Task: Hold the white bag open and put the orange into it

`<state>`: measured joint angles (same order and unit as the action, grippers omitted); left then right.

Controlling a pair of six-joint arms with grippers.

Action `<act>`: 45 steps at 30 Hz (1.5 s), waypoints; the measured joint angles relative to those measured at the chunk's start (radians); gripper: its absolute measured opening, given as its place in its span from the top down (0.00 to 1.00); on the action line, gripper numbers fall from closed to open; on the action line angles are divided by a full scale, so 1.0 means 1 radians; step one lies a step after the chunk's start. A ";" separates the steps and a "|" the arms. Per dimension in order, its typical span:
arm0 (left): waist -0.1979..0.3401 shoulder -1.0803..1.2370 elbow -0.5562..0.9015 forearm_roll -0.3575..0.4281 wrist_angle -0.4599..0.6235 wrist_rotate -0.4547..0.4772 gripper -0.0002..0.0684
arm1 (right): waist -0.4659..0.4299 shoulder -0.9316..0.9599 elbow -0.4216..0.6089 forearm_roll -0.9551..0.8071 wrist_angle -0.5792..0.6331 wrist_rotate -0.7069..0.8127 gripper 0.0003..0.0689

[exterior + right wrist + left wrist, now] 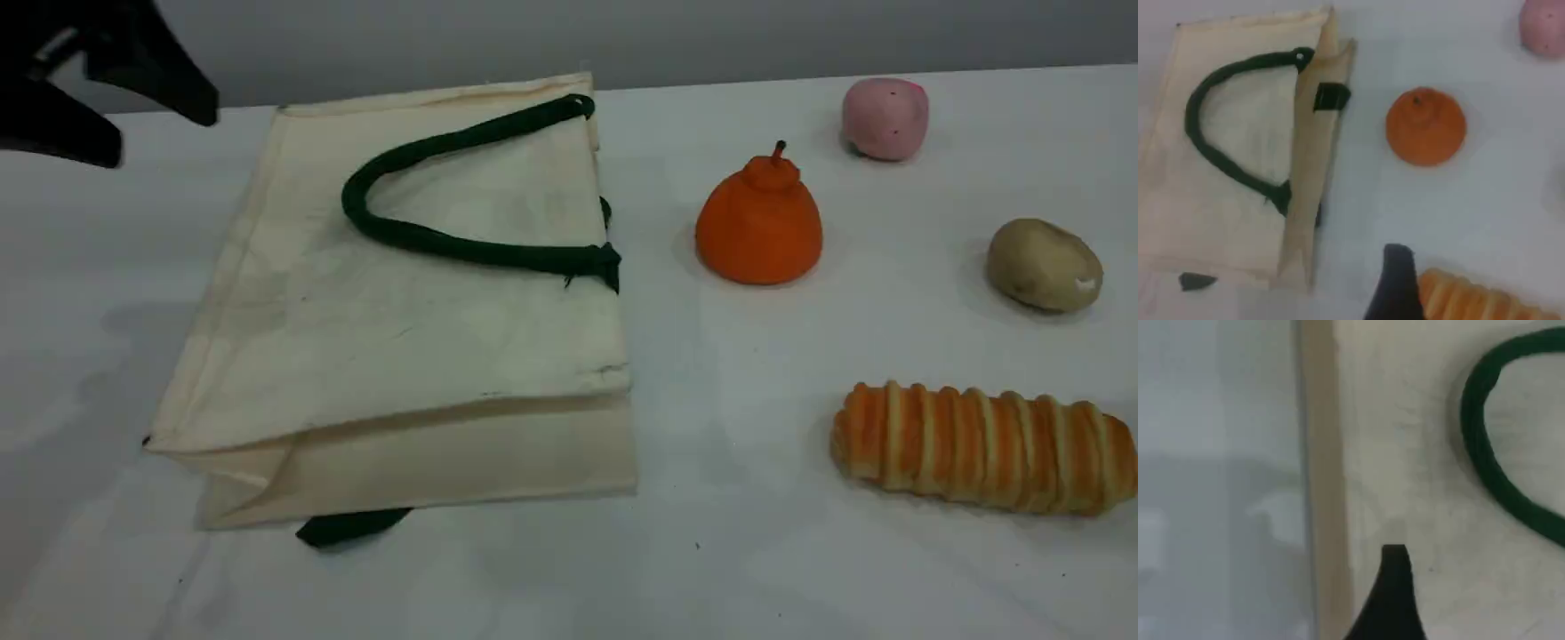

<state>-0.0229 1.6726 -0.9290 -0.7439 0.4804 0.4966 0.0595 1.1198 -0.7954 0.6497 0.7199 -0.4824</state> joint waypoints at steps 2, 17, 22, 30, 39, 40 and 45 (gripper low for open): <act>0.000 0.047 -0.023 -0.071 0.000 0.061 0.19 | 0.000 0.026 0.000 0.027 -0.006 -0.018 0.20; -0.090 0.301 -0.183 -0.198 -0.033 0.144 0.18 | 0.000 0.050 0.000 0.083 -0.021 -0.070 0.20; -0.090 0.361 -0.206 -0.204 -0.033 0.144 0.18 | 0.000 0.049 0.000 0.083 -0.021 -0.073 0.20; -0.102 0.436 -0.275 -0.233 -0.011 0.150 0.20 | 0.000 0.049 0.000 0.084 -0.022 -0.077 0.20; -0.148 0.487 -0.318 -0.229 -0.006 0.147 0.25 | 0.000 0.049 0.000 0.084 -0.021 -0.080 0.20; -0.148 0.488 -0.318 -0.228 0.000 0.147 0.26 | 0.000 0.049 0.000 0.084 -0.021 -0.080 0.20; -0.149 0.488 -0.318 -0.226 0.007 0.144 0.33 | 0.000 0.049 0.000 0.084 -0.020 -0.080 0.20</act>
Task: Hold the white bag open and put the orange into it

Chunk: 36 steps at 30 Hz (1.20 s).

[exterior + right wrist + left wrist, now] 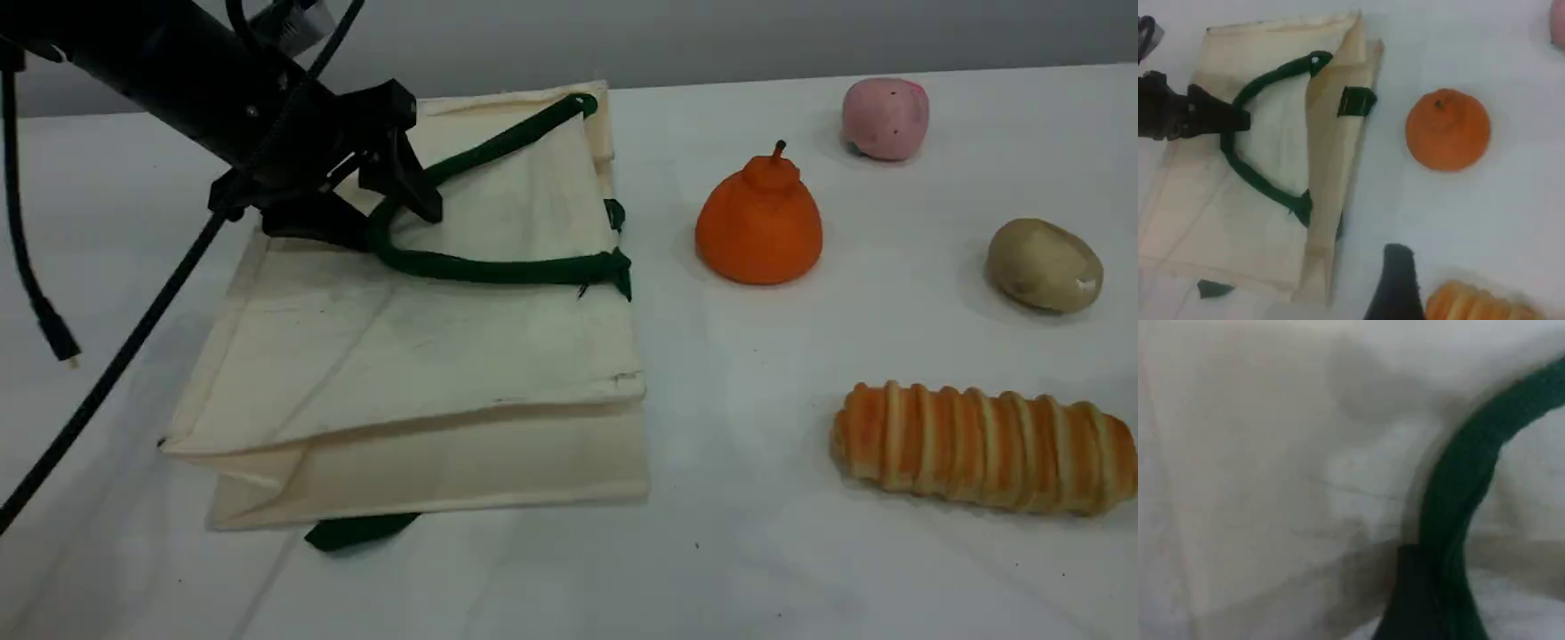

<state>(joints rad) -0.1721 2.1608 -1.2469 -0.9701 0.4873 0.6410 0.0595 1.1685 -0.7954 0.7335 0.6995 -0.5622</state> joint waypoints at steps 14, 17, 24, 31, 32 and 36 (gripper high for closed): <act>0.000 0.000 0.000 0.003 0.036 0.000 0.89 | 0.000 0.000 0.000 0.000 0.000 -0.001 0.20; 0.000 0.000 0.000 0.005 0.057 0.000 0.89 | 0.000 0.000 0.000 0.000 0.001 -0.001 0.20; 0.001 -0.084 -0.003 0.095 0.203 -0.010 0.89 | 0.000 0.004 0.000 0.000 0.014 -0.001 0.20; 0.001 -0.292 -0.003 0.370 0.310 -0.186 0.89 | 0.000 0.023 0.000 0.001 -0.010 -0.001 0.20; 0.001 -0.329 -0.003 0.415 0.327 -0.206 0.89 | 0.000 0.026 0.000 0.001 -0.017 -0.001 0.20; 0.001 -0.468 -0.003 0.527 0.387 -0.232 0.89 | 0.000 0.064 0.000 0.003 -0.037 -0.001 0.20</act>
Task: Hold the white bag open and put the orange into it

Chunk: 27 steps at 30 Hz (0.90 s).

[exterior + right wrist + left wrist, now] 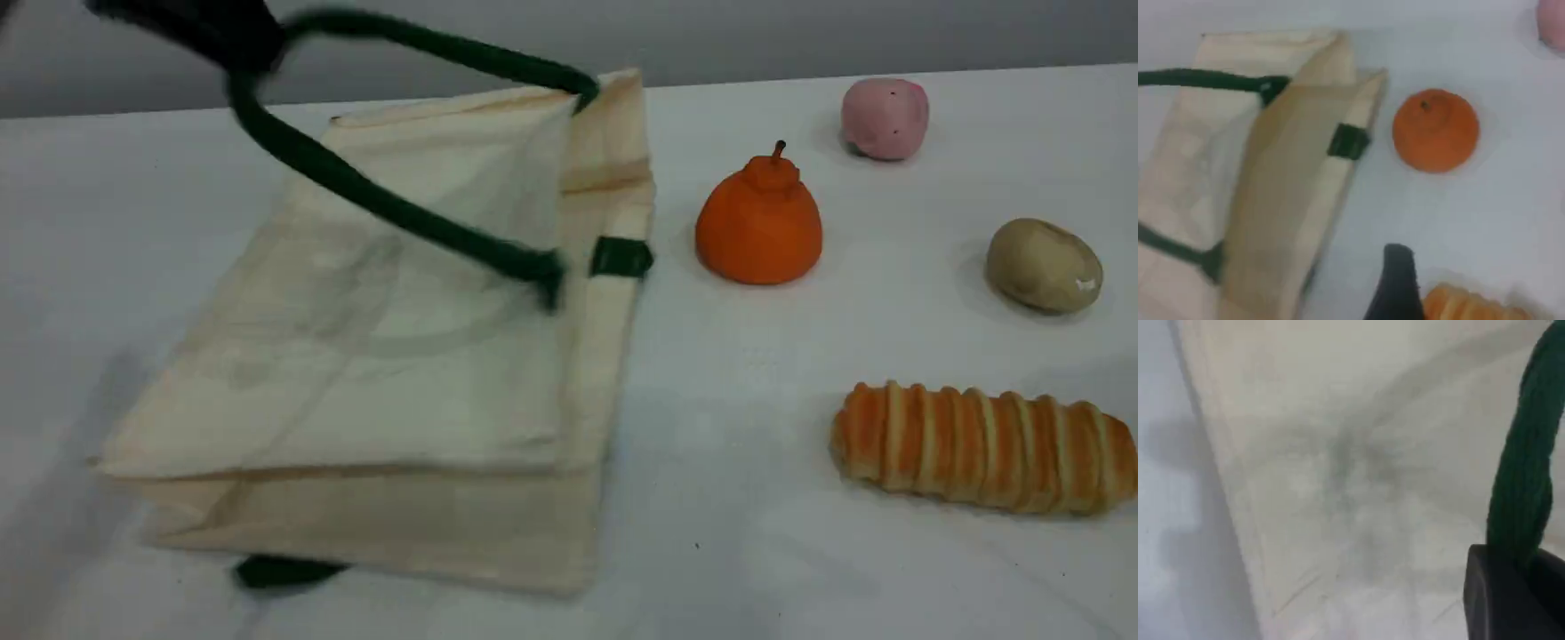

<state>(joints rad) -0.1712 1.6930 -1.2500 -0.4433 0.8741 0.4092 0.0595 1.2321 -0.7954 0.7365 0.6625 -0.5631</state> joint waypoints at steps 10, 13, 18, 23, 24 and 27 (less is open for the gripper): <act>-0.001 -0.120 -0.053 -0.038 0.010 0.016 0.89 | 0.001 0.137 0.000 0.179 -0.038 -0.163 0.20; -0.001 -0.120 -0.088 -0.078 0.012 0.029 0.89 | 0.001 0.168 0.000 0.226 -0.038 -0.204 0.20; -0.003 -0.119 -0.137 -0.131 0.015 0.045 0.89 | 0.001 0.209 0.000 0.294 -0.036 -0.264 0.20; -0.007 -0.111 -0.140 -0.202 0.019 0.097 0.89 | 0.001 0.232 0.000 0.363 -0.036 -0.320 0.20; -0.012 -0.108 -0.140 -0.217 0.022 0.111 0.89 | 0.001 0.237 0.000 0.366 -0.037 -0.325 0.20; -0.052 -0.107 -0.140 -0.238 0.031 0.134 0.89 | 0.001 0.251 0.000 0.370 -0.061 -0.329 0.20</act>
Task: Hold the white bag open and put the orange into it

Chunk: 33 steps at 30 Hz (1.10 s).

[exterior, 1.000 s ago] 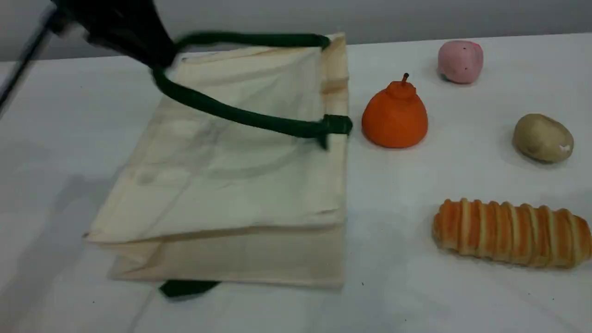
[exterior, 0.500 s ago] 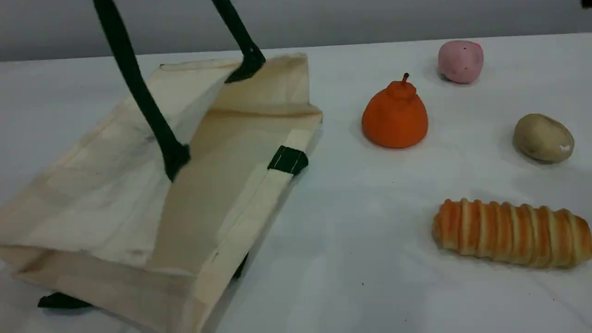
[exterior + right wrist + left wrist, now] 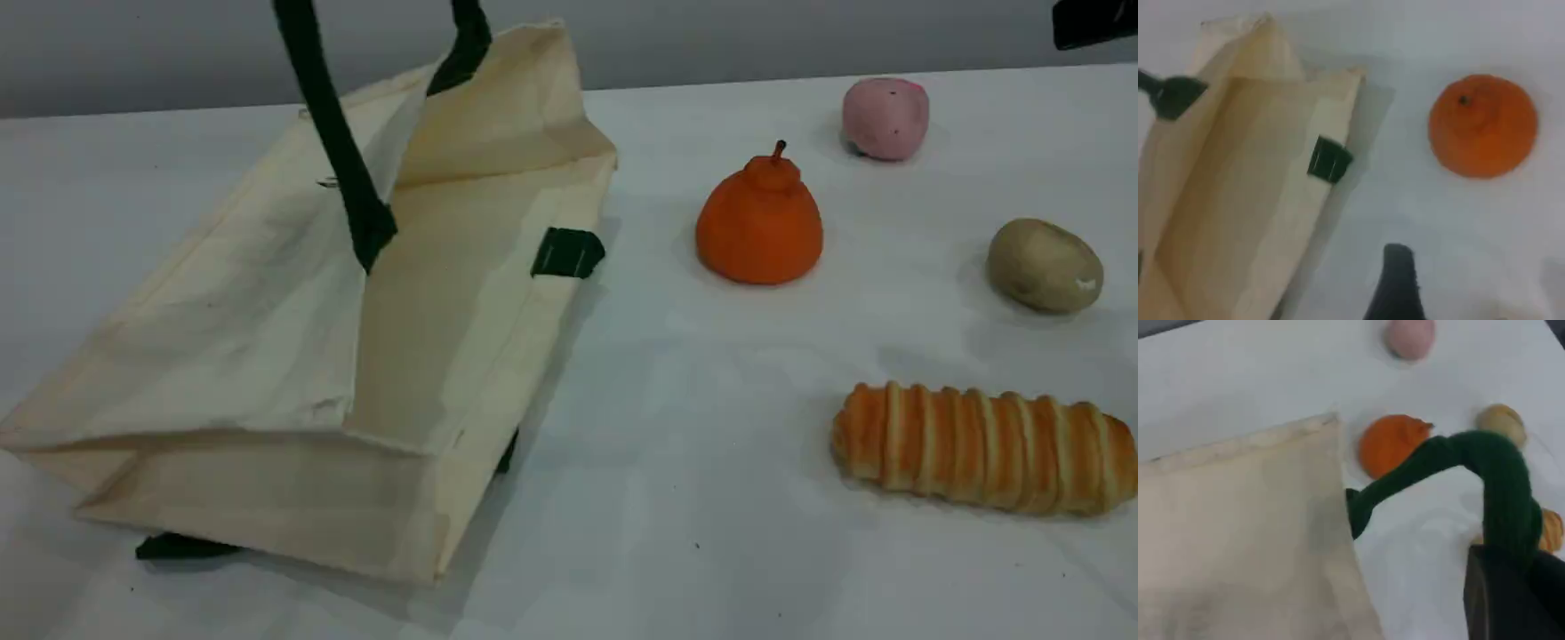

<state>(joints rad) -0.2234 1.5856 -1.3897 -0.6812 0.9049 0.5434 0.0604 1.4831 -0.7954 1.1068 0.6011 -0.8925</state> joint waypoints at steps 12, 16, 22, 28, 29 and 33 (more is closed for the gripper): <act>-0.029 0.002 -0.062 0.002 0.019 -0.006 0.89 | 0.000 0.111 0.000 0.149 -0.016 -0.137 0.20; -0.029 0.009 -0.073 0.001 0.036 -0.013 0.89 | 0.000 0.171 -0.002 0.268 -0.023 -0.254 0.20; -0.029 0.013 -0.082 0.001 0.064 -0.015 0.89 | 0.000 0.294 -0.061 0.366 -0.027 -0.351 0.20; -0.029 0.013 -0.109 0.032 0.070 -0.032 0.89 | 0.000 0.395 -0.143 0.365 -0.014 -0.351 0.20; -0.029 0.013 -0.109 0.032 0.070 -0.032 0.89 | 0.000 0.407 -0.152 0.363 -0.006 -0.351 0.20; -0.029 0.013 -0.109 0.031 0.069 -0.038 0.89 | 0.012 0.442 -0.190 0.355 0.003 -0.358 0.20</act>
<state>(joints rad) -0.2524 1.5985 -1.4989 -0.6500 0.9743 0.5058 0.0719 1.9250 -0.9857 1.4617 0.6042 -1.2502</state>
